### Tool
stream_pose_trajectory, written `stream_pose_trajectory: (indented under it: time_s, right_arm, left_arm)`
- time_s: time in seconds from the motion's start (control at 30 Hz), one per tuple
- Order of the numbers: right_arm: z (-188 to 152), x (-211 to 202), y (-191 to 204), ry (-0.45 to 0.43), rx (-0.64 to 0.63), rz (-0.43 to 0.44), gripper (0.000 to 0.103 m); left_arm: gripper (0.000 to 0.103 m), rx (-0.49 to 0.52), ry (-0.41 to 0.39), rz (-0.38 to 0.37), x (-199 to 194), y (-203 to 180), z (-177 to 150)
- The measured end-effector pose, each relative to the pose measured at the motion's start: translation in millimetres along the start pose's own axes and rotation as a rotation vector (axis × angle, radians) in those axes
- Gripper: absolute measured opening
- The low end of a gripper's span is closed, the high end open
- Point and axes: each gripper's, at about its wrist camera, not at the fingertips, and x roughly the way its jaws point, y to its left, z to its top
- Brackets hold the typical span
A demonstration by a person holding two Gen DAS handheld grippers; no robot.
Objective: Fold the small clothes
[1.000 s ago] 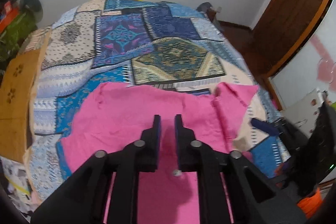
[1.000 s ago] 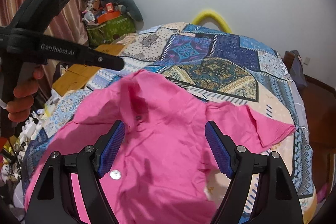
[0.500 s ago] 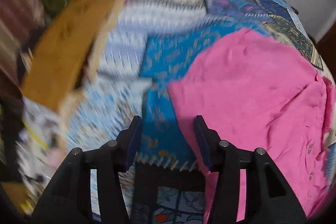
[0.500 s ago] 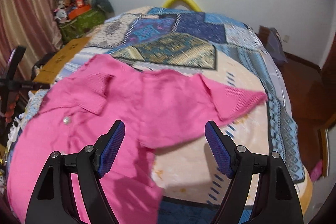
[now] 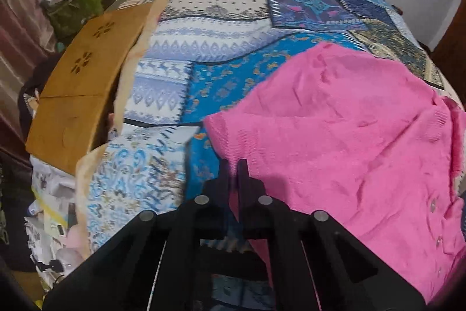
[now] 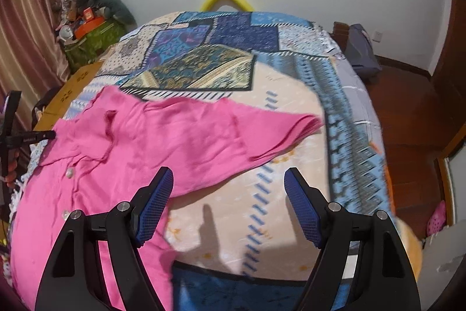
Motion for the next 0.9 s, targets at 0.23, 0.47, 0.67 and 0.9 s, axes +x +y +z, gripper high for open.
stream_pose_trajectory:
  time_s: [0.23, 0.47, 0.67, 0.9]
  right_arm:
    - [13, 19, -20, 0.028, 0.006, -0.014, 0.075]
    - [31, 39, -12, 0.016, -0.040, 0.036, 0.064]
    - [32, 69, -1, 0.060, -0.117, 0.050, 0.048]
    - [32, 81, -15, 0.067, -0.067, 0.029, 0.007]
  left_arm:
    - [0.005, 0.052, 0.034, 0.093, 14, -6, 5]
    - [0.031, 0.067, -0.030, 0.098, -4, -22, 8]
    - [0.042, 0.063, -0.055, 0.062, -12, -32, 13]
    - [0.042, 0.101, -0.043, 0.049, -9, -48, 15]
